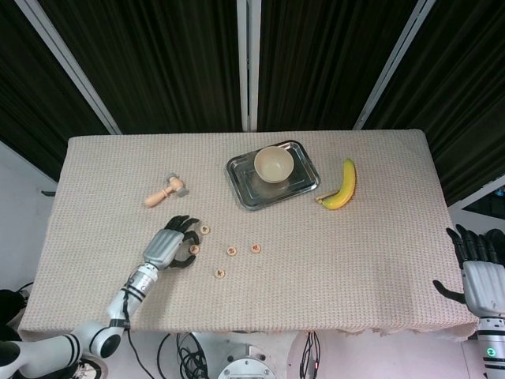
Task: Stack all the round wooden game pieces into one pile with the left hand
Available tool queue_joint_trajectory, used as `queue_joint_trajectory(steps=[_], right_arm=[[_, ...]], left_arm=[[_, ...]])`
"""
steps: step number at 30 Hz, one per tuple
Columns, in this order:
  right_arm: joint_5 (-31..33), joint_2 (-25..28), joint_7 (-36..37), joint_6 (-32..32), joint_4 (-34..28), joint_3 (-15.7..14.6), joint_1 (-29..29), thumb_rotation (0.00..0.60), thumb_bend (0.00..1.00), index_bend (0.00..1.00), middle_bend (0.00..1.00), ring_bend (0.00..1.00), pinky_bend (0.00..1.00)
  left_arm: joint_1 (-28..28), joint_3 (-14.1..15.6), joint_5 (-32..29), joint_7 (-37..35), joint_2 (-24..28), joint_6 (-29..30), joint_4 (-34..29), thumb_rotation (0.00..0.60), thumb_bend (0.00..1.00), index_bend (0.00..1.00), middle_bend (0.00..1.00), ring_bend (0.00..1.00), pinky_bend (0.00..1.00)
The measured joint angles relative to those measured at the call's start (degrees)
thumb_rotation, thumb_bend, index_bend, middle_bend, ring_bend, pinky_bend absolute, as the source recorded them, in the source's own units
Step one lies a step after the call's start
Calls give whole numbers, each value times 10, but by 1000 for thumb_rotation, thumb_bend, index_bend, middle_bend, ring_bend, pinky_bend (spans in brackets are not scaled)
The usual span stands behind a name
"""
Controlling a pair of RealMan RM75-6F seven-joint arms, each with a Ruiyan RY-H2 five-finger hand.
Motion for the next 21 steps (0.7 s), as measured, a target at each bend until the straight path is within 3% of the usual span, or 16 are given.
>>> queue_joint_trajectory(steps=[21], right_arm=[[-1,1,7,0,4,1,-1,600,89,0,0,0,0]], left_arm=[[-15,-11,-8,12,1,2,-9,600,347,492,107,0,0]])
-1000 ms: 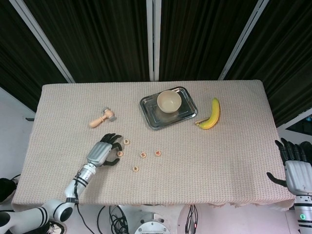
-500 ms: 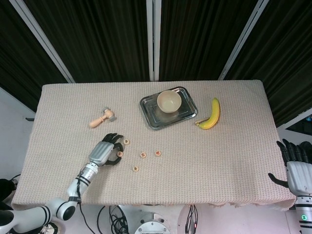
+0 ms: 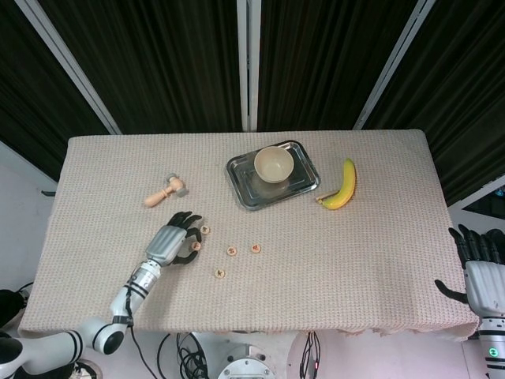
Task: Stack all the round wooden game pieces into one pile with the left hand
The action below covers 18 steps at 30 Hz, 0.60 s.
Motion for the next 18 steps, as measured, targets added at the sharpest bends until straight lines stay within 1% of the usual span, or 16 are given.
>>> queue_joint_trajectory(steps=[10,14,18], right_arm=[[0,-1,-2,-1,-3,1,1,600,92,0,0,0,0],[-1,0,-4,1,-6,1,1,600,92,0,0,0,0],[0,2,-5,3,-8,2,0,600,92,0,0,0,0]], left_arm=[[-39,-33,-23,15,11,-32,-19,600,347,493,107,0,0],[-53,-46,-40,15,2,-48,-6,600,346,494,107,0,0],[-63,-50,-54,11,-11,-64,19,600,346,494,107,0,0]])
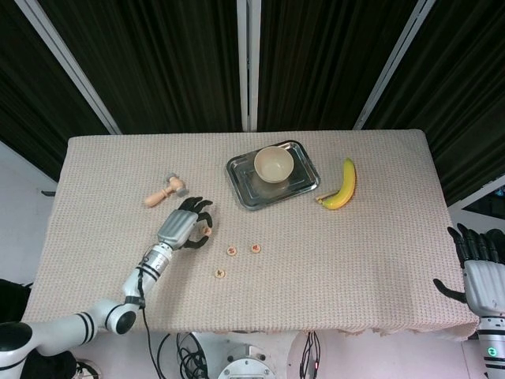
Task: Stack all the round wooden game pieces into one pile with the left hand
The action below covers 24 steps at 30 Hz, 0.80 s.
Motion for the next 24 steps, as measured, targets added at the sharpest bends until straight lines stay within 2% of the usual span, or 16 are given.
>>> queue_joint_trajectory(steps=[8,24], right_arm=[[3,2,1,-4,2,0,0,600,92,0,0,0,0],[10,2,-2,-7,3,0,0,600,92,0,0,0,0]], left_arm=[[-6,2,-11,-22,-18,-11,39,600,347,488,107,0,0],[-10,11,-3,-44,-25,-7,58,600,345,446,112,0,0]])
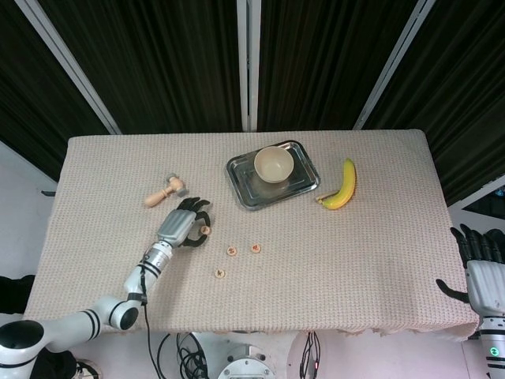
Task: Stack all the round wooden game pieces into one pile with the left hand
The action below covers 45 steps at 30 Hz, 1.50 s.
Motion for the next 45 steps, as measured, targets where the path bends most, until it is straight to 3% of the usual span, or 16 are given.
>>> queue_joint_trajectory(steps=[14,23,29,33,37,45], right_arm=[[4,-2,-2,0,0,2,0,600,107,0,0,0,0],[1,-3,1,3,1,2,-1,600,107,0,0,0,0],[3,-4,10,7,8,5,-2,600,104,0,0,0,0],[0,-8,13,12,11,8,-2,600,121,0,0,0,0],[-5,-11,9,16,9,7,-2,600,120,0,0,0,0],[-9,-5,9,20,-3,14,2,600,121,0,0,0,0]], left_arm=[[1,4,6,-8,6,7,-6,600,339,356,116,0,0],[19,14,23,-4,30,47,-63,600,335,350,108,0,0],[54,50,56,0,80,90,-165,600,319,351,108,0,0],[83,95,97,12,128,119,-235,600,310,351,108,0,0],[101,126,121,32,134,129,-247,600,265,351,108,0,0],[110,135,140,44,93,136,-222,600,243,352,107,0,0]])
